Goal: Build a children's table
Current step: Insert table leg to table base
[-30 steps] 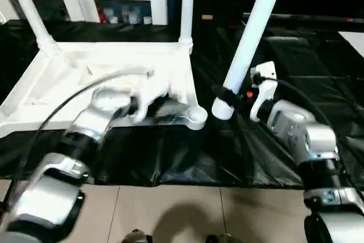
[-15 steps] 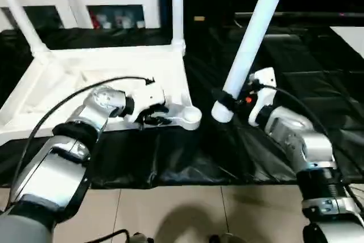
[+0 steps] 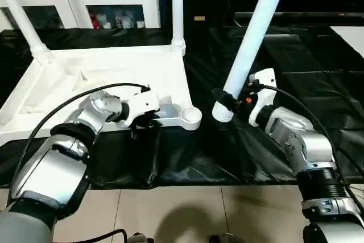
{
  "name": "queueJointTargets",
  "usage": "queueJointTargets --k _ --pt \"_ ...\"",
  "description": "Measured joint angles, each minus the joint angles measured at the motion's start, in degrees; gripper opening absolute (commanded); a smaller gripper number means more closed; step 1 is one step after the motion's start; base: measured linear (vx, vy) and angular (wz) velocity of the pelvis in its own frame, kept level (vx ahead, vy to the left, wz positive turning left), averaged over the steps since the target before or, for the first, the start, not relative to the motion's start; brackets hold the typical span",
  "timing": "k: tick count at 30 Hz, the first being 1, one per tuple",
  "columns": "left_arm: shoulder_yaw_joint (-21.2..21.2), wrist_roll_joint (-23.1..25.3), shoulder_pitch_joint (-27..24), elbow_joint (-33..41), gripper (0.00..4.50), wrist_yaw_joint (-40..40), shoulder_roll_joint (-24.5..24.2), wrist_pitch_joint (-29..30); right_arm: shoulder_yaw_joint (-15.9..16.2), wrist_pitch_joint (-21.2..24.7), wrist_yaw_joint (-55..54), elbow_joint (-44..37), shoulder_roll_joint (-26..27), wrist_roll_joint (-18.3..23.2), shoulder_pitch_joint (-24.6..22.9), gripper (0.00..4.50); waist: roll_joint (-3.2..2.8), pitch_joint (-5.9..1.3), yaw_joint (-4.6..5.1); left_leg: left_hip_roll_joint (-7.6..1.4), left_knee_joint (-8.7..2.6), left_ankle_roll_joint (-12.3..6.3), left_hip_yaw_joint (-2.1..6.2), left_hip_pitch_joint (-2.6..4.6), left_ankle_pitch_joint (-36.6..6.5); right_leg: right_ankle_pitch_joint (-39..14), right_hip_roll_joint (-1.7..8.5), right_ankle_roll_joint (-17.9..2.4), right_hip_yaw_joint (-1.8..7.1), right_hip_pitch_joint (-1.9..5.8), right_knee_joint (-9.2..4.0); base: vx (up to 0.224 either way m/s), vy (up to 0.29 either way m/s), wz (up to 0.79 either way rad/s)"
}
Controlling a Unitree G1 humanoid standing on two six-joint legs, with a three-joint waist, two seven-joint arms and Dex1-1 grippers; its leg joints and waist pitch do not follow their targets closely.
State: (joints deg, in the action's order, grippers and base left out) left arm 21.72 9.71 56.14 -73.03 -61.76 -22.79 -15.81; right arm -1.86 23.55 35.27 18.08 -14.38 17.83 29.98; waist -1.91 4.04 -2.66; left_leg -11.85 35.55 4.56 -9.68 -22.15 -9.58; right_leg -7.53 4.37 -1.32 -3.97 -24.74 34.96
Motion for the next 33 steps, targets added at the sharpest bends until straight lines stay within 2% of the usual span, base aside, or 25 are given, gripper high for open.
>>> queueJointTargets --k 2,4,7,11,15,22,27,33 --pt "-1.64 -1.67 0.10 -0.02 0.26 -4.89 0.83 1.63 0.07 0.00 0.50 0.00 -0.35 -0.02 0.00 1.89 0.00 0.00 -0.07 0.00 -0.01 -0.07 -0.01 -0.05 -0.05 0.00 0.01 -0.01 0.00 -0.01 -0.05 0.000 0.000 0.00" --pt "-3.08 -3.68 0.11 0.07 0.02 -8.75 1.85 3.61 0.22 0.00 1.72 0.00 -1.01 -0.01 0.01 1.89 0.00 0.00 -0.25 -0.01 0.00 -0.12 -0.03 -0.08 -0.08 -0.01 0.02 -0.02 0.00 -0.01 -0.08 0.000 0.000 0.00" --pt "-3.37 -4.68 0.15 0.83 0.00 -13.24 2.75 7.24 1.27 0.00 4.22 -0.06 -2.15 0.00 0.01 1.89 0.00 0.00 -0.45 -0.02 0.00 -0.13 -0.06 -0.04 -0.08 -0.01 0.02 -0.03 0.00 -0.01 -0.05 0.000 0.000 0.00" --pt "-3.36 -4.74 0.07 1.88 0.00 -12.56 3.49 9.30 2.41 0.01 5.38 -0.95 -2.13 -0.05 0.00 1.89 0.00 0.00 -0.72 -0.02 0.01 -0.12 -0.06 0.03 -0.07 0.03 0.02 -0.08 0.00 0.01 0.00 0.000 0.000 0.00" --pt "-3.52 -4.49 -1.28 3.03 0.00 -9.37 4.87 7.79 2.65 0.00 5.25 -1.58 -2.03 -0.28 0.00 1.89 -0.01 -0.01 -0.94 -0.01 0.02 -0.13 -0.04 0.15 -0.07 0.01 0.06 -0.05 -0.02 0.27 -0.06 0.000 0.000 0.00" --pt "-5.79 -4.91 -3.88 4.87 0.00 -5.84 6.40 6.90 2.98 -0.53 5.03 -1.58 -1.73 -0.73 -0.17 1.89 -0.01 -0.01 -0.73 0.00 0.03 -0.13 0.01 0.71 -0.07 -0.17 0.07 0.25 -0.06 0.91 -0.24 0.000 0.000 0.00" --pt "-6.55 -5.66 -4.93 5.94 0.00 -5.26 7.38 6.87 4.47 -0.95 5.03 -1.24 -1.16 -1.79 -1.27 1.89 -0.01 -0.01 -0.67 -0.01 0.01 -0.14 0.01 0.70 -0.08 -0.19 0.07 0.28 -0.05 0.92 -0.28 0.000 0.000 0.00" --pt "-7.25 -5.74 -6.75 7.51 0.00 -5.44 7.14 5.64 5.72 -3.76 4.73 1.85 -0.34 -3.36 -1.16 1.89 -0.04 -0.03 -0.56 -0.01 -0.02 -0.14 0.02 0.76 -0.09 -0.21 0.07 0.31 -0.05 0.98 -0.29 0.000 0.000 0.00"
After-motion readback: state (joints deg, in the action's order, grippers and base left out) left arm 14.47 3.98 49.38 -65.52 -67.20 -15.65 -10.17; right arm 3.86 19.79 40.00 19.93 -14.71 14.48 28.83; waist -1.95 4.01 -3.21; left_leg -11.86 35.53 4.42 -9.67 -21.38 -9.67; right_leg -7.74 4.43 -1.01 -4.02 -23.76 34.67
